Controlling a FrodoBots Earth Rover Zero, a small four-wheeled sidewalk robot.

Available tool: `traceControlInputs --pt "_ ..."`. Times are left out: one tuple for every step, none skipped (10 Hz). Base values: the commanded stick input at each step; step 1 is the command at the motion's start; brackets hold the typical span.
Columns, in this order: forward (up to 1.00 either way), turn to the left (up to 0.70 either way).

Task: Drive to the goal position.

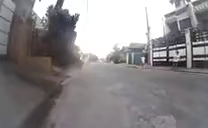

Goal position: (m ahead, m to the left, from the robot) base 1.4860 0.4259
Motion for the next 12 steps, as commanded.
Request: traceControlInputs --pt "1.0 0.01" --pt "1.0 0.01" --pt "1.0 0.01" --pt "1.0 0.01" --pt "1.0 0.01" --pt "1.0 0.01" --pt "1.0 0.01" --pt "1.0 0.01" --pt "1.0 0.01" --pt "1.0 0.01" --pt "1.0 0.01" --pt "1.0 0.01"
